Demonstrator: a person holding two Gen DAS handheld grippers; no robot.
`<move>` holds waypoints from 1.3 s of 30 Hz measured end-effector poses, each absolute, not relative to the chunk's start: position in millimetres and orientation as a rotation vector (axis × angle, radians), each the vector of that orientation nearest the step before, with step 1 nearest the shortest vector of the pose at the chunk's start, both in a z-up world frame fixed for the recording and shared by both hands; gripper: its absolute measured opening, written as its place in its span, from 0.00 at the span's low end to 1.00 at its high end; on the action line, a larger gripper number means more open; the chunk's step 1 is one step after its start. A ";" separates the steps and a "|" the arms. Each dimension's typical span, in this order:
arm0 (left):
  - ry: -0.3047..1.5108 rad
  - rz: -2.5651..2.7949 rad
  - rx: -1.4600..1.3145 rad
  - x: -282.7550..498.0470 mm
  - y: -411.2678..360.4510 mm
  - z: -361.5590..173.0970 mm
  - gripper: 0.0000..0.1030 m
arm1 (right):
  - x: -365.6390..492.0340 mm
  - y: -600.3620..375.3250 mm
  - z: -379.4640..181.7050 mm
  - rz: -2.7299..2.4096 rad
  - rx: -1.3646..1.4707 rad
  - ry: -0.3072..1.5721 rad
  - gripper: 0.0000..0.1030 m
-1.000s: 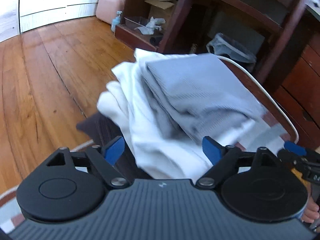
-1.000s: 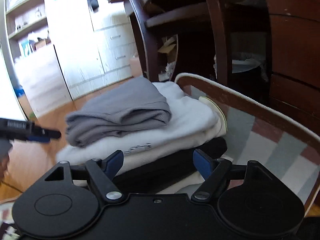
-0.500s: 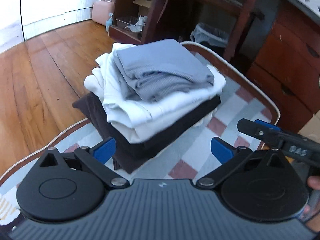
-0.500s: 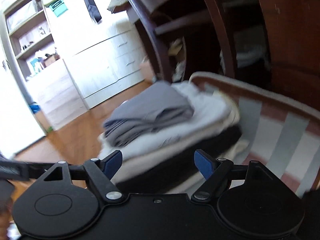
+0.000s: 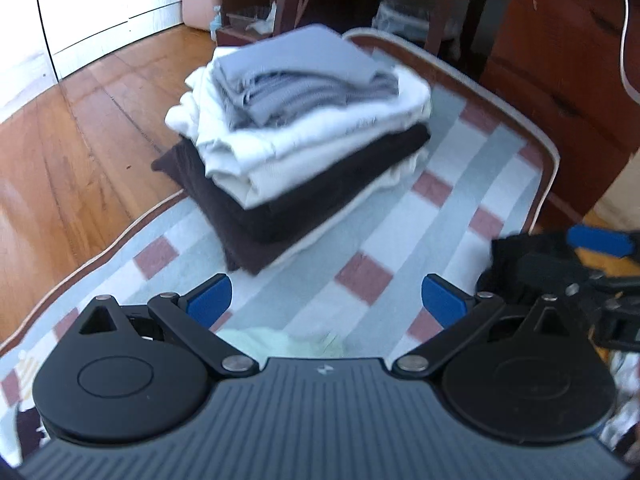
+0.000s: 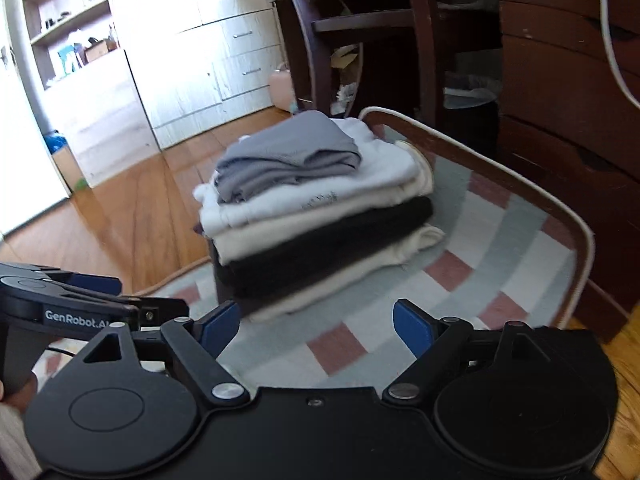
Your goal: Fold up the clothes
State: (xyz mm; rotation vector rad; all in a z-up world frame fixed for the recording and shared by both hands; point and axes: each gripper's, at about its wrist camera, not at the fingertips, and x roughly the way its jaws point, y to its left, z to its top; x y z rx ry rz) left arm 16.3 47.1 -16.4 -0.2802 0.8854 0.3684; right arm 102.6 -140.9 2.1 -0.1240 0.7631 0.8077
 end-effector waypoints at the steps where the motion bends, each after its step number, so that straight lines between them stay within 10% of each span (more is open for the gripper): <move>1: 0.899 0.375 -0.265 15.4 44.9 -18.1 1.00 | 99.3 -144.5 0.9 0.792 -0.131 0.766 0.85; 39: 0.939 0.356 -0.053 4.2 0.3 -11.3 1.00 | 68.8 -150.9 -8.5 0.750 -0.255 0.738 0.85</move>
